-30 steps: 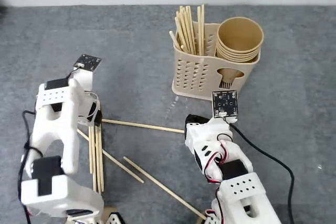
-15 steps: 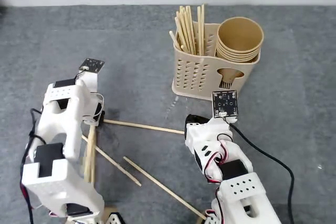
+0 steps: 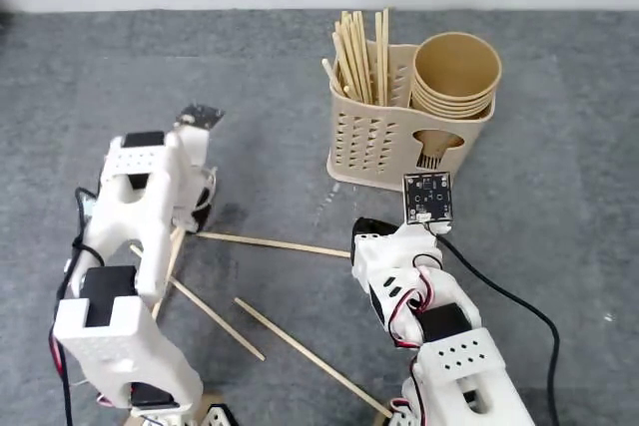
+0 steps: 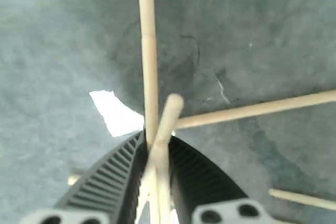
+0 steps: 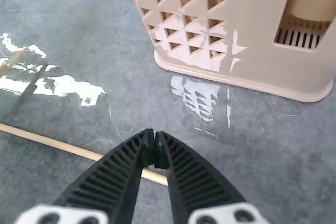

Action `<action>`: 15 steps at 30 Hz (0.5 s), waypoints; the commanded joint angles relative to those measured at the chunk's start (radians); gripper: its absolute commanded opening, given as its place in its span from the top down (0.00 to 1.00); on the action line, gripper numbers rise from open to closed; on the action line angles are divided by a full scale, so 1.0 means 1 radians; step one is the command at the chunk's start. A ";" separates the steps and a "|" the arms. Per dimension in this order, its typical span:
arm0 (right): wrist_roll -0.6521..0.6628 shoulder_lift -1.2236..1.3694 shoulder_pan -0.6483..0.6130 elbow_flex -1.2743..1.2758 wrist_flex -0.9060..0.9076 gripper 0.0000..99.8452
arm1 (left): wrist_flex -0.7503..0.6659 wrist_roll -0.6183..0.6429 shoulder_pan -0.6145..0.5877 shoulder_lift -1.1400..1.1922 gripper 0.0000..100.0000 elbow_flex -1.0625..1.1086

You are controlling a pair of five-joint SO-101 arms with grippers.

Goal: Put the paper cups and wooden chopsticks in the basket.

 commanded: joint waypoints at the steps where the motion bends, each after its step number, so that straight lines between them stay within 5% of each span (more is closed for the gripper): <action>1: -0.002 -0.022 0.004 -0.008 -0.021 0.99 | 0.072 0.034 0.006 -0.008 0.99 -0.145; 15: -0.002 -0.022 0.004 -0.008 -0.021 0.99 | 0.353 0.115 0.144 -0.008 0.99 -0.693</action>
